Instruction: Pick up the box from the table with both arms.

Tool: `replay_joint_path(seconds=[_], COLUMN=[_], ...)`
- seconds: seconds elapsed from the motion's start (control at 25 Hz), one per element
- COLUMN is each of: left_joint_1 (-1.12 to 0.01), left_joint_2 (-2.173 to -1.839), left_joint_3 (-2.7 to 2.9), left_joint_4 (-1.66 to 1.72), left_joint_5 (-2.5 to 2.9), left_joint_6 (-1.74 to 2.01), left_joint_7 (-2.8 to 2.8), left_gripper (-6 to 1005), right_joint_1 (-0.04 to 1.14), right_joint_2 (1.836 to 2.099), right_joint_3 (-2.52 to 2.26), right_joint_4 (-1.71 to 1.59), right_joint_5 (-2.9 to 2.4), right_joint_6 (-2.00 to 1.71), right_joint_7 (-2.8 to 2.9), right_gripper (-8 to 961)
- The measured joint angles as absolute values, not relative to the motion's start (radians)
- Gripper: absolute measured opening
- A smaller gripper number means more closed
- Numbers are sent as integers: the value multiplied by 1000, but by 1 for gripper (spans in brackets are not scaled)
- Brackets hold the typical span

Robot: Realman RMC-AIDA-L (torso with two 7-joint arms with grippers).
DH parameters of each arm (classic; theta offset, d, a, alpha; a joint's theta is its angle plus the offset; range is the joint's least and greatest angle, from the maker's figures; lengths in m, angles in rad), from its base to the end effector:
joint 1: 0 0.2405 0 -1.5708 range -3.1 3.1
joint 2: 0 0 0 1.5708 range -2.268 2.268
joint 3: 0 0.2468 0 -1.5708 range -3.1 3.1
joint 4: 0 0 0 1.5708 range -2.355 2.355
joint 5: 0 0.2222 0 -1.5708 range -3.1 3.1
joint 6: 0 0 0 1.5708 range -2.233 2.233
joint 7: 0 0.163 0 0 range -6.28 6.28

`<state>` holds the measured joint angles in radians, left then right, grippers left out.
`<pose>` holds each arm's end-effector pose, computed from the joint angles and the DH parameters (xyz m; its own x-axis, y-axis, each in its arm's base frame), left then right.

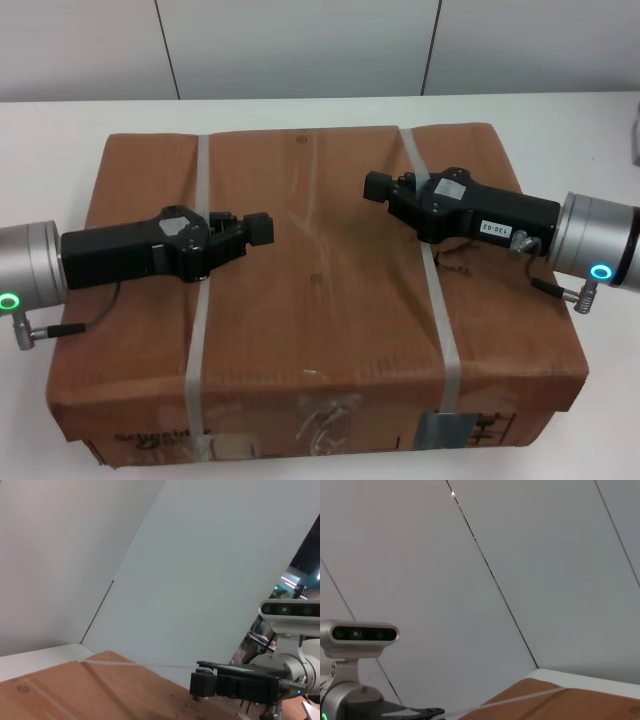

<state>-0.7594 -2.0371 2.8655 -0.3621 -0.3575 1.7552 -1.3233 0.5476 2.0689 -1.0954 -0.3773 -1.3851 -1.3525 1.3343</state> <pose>-0.2425 0.3317 -0.0237 0.6092 0.5037 0.6125 0.5600 -0.8201 0.1173 0.2288 0.3506 -0.0596 0.5727 -0.4276 -0.6994 -0.6135 -0.7894 -0.0197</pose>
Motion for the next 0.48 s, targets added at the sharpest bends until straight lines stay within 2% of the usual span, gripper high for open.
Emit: replay_joint_path(seconds=[0.48], left_joint_1=[-752], left_joint_2=[-2037], left_joint_3=[2865], left_joint_4=[-362], left_joint_5=[-358], left_joint_6=[1755], left_joint_7=[-1321], left_gripper=[71], right_joint_1=[548], right_joint_2=[2071], right_joint_3=[-1095], right_joint_4=[-370], right_joint_5=[-1385], right_joint_6=[-1350], right_joint_7=[1330], right_gripper=[11])
